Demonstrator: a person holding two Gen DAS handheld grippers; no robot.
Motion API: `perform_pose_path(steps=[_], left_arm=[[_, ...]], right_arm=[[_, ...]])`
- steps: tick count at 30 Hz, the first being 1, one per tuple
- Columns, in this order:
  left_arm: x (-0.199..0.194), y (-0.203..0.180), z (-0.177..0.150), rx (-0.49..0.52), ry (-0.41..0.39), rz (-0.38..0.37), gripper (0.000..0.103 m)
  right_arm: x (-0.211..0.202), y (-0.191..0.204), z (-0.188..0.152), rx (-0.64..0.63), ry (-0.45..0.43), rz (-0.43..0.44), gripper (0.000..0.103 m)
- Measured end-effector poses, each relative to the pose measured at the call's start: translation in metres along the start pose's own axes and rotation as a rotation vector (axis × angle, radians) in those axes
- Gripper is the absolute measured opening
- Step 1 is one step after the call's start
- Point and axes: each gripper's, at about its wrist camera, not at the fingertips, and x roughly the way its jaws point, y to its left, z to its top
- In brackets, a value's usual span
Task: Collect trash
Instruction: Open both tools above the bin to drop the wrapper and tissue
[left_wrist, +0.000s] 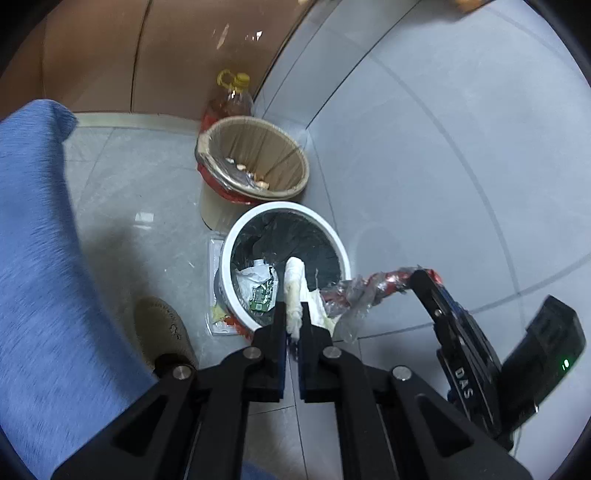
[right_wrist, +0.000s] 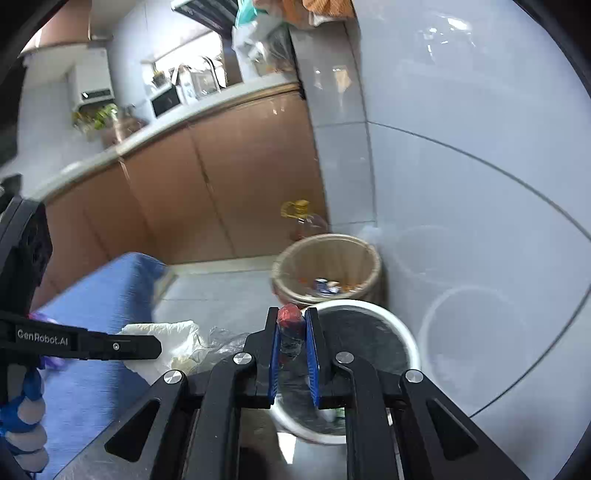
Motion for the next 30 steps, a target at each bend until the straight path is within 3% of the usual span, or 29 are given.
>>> perform_pose_path(steps=[10, 13, 16, 22, 30], left_arm=[[0.084, -0.004, 0.045, -0.015, 0.069, 0.017, 0.008], [0.100, 0.000, 0.054, -0.045, 0.082, 0.000, 0.024], [0.107, 0.001, 0.059, -0.062, 0.082, -0.012, 0.030], [0.097, -0.002, 0.052, -0.050, 0.065, -0.021, 0.031], [0.036, -0.008, 0.031, -0.017, -0.026, 0.010, 0.031]], right_arm=[[0.045, -0.017, -0.011, -0.023, 0.057, -0.127, 0.015], [0.053, -0.022, -0.012, -0.018, 0.066, -0.150, 0.027], [0.055, -0.025, -0.013, -0.016, 0.069, -0.166, 0.037], [0.047, -0.019, -0.011, -0.024, 0.056, -0.165, 0.051], [0.013, 0.002, -0.002, -0.020, -0.006, -0.139, 0.076]])
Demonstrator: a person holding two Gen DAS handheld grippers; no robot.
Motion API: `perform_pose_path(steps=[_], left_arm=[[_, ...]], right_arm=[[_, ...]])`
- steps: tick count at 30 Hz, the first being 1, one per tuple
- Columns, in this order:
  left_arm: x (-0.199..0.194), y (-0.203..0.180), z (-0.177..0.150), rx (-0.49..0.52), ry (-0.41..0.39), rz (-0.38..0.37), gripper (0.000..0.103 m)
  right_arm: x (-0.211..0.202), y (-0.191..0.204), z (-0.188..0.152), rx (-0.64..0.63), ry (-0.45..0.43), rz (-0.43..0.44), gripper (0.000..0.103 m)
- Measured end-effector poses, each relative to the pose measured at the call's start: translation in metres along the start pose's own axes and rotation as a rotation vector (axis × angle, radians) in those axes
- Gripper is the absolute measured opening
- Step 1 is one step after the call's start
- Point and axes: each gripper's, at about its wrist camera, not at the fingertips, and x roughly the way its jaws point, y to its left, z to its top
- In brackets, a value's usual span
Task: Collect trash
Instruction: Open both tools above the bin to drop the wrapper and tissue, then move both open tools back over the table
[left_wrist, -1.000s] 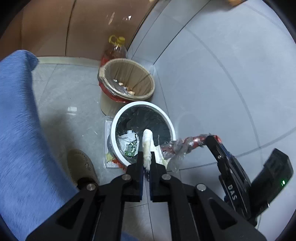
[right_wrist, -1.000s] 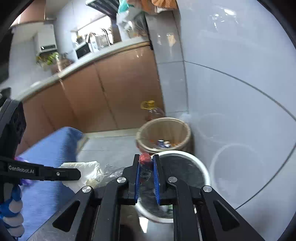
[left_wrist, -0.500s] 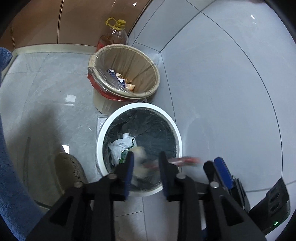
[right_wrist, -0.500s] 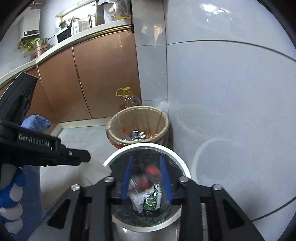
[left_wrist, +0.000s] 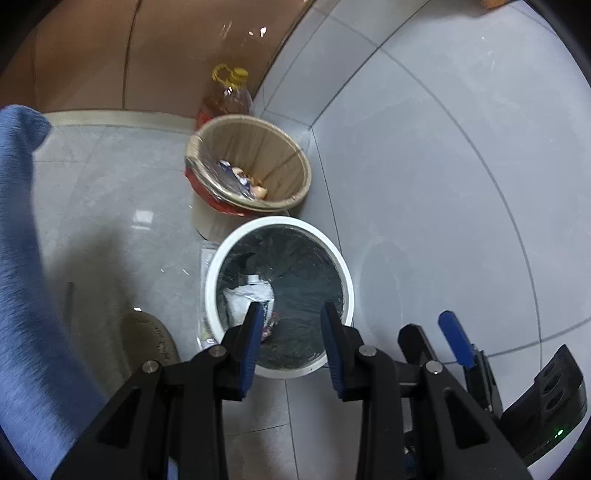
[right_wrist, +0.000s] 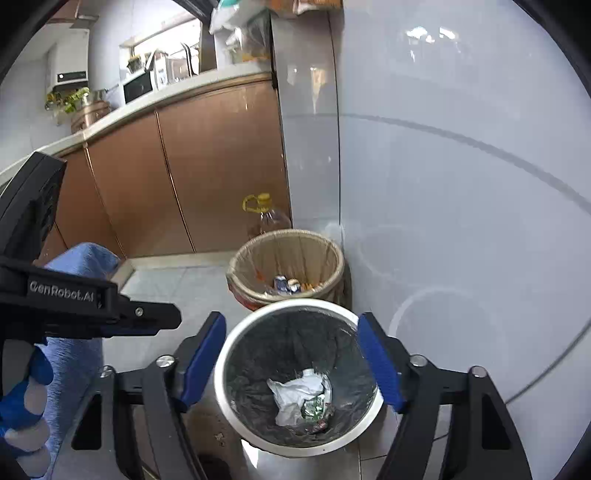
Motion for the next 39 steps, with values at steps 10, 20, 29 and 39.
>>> perform_pose_path(steps=[10, 20, 29, 39], left_arm=[[-0.098, 0.007, -0.037, 0.027, -0.138, 0.059, 0.031], [-0.206, 0.020, -0.097, 0.081, -0.337, 0.191, 0.031], [-0.292, 0.025, -0.157, 0.116, -0.497, 0.308, 0.031], [-0.366, 0.061, -0.209, 0.026, -0.593, 0.335, 0.043]], right_arm=[[-0.065, 0.030, 0.020, -0.027, -0.100, 0.053, 0.095], [-0.134, 0.061, 0.031, -0.050, -0.213, 0.138, 0.103], [-0.197, 0.092, 0.039, -0.089, -0.327, 0.264, 0.103], [-0.248, 0.124, 0.047, -0.131, -0.405, 0.430, 0.103]])
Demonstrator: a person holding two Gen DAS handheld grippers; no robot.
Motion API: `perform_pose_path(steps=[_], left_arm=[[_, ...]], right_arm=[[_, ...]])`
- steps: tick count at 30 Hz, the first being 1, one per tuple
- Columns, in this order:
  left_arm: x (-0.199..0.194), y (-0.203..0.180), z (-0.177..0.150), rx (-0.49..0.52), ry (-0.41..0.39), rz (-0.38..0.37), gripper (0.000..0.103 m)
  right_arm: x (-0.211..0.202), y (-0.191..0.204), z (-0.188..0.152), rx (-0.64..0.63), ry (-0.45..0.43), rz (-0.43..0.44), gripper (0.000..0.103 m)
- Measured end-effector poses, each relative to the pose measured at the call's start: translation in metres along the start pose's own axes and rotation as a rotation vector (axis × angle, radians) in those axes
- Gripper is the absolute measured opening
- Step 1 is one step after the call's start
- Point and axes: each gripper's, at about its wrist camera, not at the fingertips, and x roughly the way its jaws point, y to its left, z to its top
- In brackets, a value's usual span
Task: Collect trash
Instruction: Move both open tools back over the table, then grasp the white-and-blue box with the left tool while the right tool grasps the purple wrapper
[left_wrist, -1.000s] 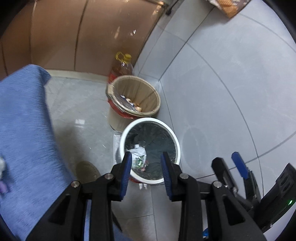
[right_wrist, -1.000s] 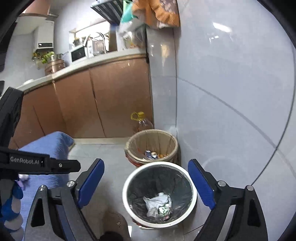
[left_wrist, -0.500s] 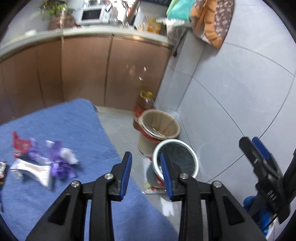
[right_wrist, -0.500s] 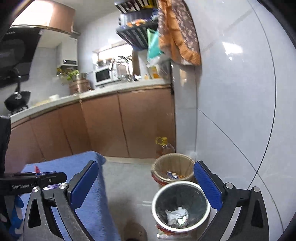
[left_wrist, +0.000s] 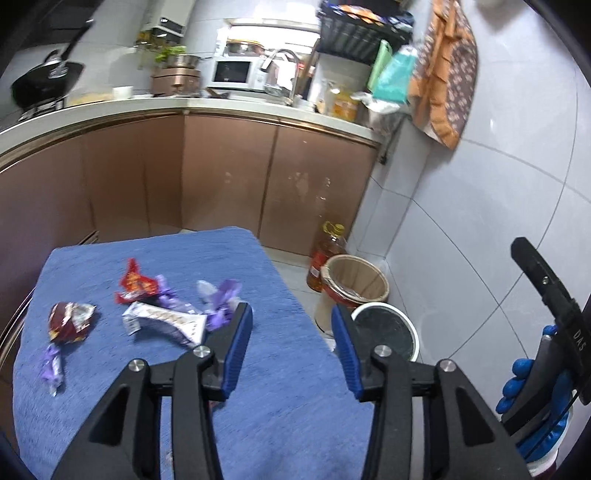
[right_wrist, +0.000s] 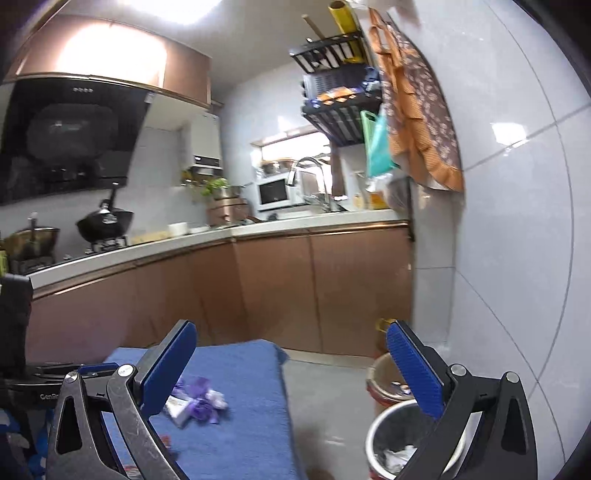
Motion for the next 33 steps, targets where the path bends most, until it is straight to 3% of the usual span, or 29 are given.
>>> perform_pose_path(steps=[9, 16, 24, 33], left_arm=[[-0.033, 0.065, -0.024, -0.099, -0.013, 0.042, 0.043], [-0.032, 0.120, -0.038, -0.177, 0.014, 0.075, 0.043], [0.016, 0.166, -0.060, -0.297, 0.123, 0.031, 0.043], [0.083, 0.187, -0.069, -0.428, 0.224, -0.063, 0.043]], right_arm=[[-0.012, 0.036, 0.005, -0.009, -0.017, 0.112, 0.103], [0.011, 0.055, 0.000, -0.008, 0.044, 0.162, 0.103], [0.058, 0.070, -0.028, -0.026, 0.189, 0.184, 0.103], [0.113, 0.071, -0.066, -0.031, 0.350, 0.234, 0.103]])
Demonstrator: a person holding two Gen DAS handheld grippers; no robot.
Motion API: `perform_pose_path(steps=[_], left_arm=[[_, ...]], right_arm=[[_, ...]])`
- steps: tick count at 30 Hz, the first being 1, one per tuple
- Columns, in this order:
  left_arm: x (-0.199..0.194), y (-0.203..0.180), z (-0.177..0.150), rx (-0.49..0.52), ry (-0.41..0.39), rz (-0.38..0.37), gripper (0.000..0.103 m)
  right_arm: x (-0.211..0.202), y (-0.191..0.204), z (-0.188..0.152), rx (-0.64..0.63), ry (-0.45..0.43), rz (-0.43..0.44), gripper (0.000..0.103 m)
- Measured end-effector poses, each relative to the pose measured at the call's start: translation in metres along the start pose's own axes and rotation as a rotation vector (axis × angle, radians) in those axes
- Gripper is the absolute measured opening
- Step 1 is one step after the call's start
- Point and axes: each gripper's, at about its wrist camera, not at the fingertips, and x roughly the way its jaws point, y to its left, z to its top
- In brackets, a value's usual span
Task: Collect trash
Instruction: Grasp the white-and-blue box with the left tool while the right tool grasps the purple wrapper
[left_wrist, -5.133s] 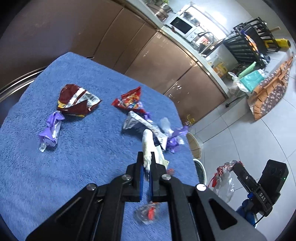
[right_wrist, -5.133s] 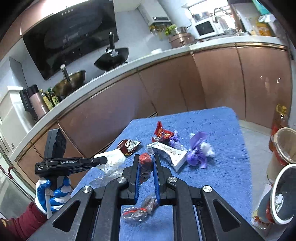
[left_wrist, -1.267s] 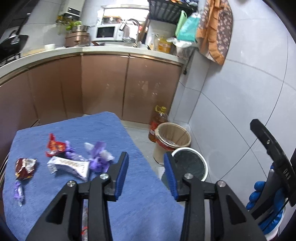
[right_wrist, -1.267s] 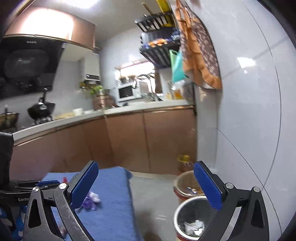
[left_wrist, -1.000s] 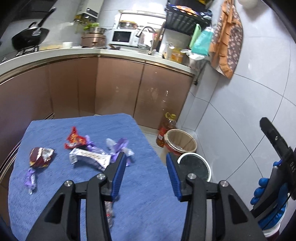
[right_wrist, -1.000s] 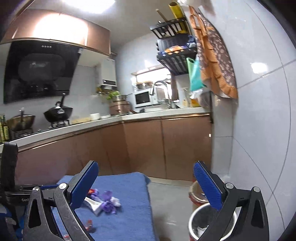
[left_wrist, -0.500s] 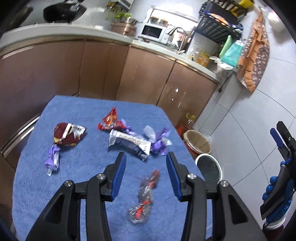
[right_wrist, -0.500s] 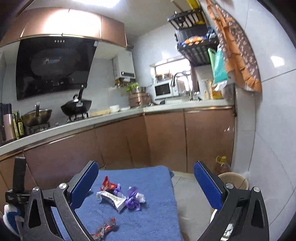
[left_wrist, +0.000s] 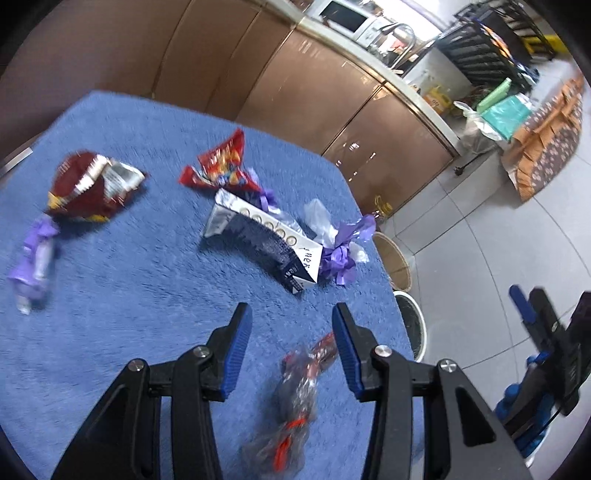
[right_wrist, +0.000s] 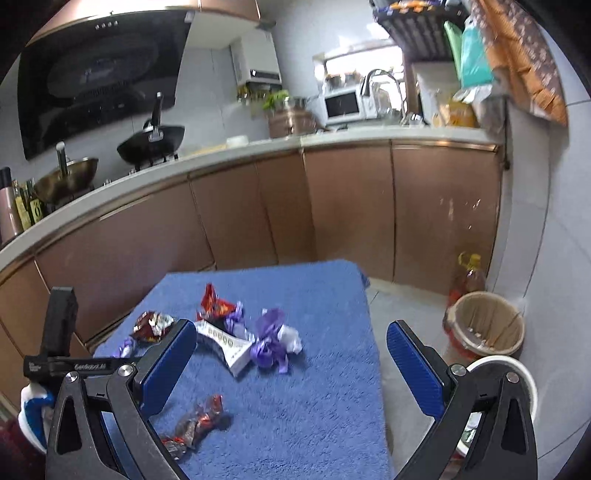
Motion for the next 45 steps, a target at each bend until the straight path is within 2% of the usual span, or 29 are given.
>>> perform_pose_path(steps=[3, 9, 18, 28, 31, 34, 36, 43, 45], left_arm=[[0.022, 0.010, 0.007, -0.074, 0.022, -0.026, 0.055], [0.056, 0.025, 0.025, -0.193, 0.045, -0.043, 0.055], [0.101, 0.044, 0.042, -0.374, 0.072, -0.038, 0.055], [0.120, 0.046, 0.062, -0.475, 0.039, -0.023, 0.055], [0.120, 0.054, 0.064, -0.538, 0.037, -0.043, 0.053], [0.121, 0.057, 0.064, -0.552, 0.038, -0.035, 0.046], [0.119, 0.062, 0.062, -0.557, 0.039, -0.039, 0.044], [0.116, 0.074, 0.055, -0.594, 0.041, -0.086, 0.040], [0.115, 0.077, 0.054, -0.603, 0.042, -0.098, 0.039]], right_arm=[[0.022, -0.004, -0.007, 0.000, 0.046, 0.027, 0.103], [0.061, -0.009, -0.014, 0.000, 0.115, 0.069, 0.103], [0.099, -0.016, -0.022, 0.011, 0.168, 0.120, 0.103], [0.127, -0.013, -0.023, -0.003, 0.216, 0.190, 0.103], [0.141, -0.009, -0.024, -0.002, 0.248, 0.216, 0.094], [0.156, -0.006, -0.024, 0.000, 0.277, 0.227, 0.084], [0.166, -0.005, -0.021, -0.001, 0.288, 0.221, 0.078], [0.199, -0.003, -0.016, -0.007, 0.318, 0.225, 0.067], [0.208, -0.001, -0.018, -0.006, 0.338, 0.231, 0.057]])
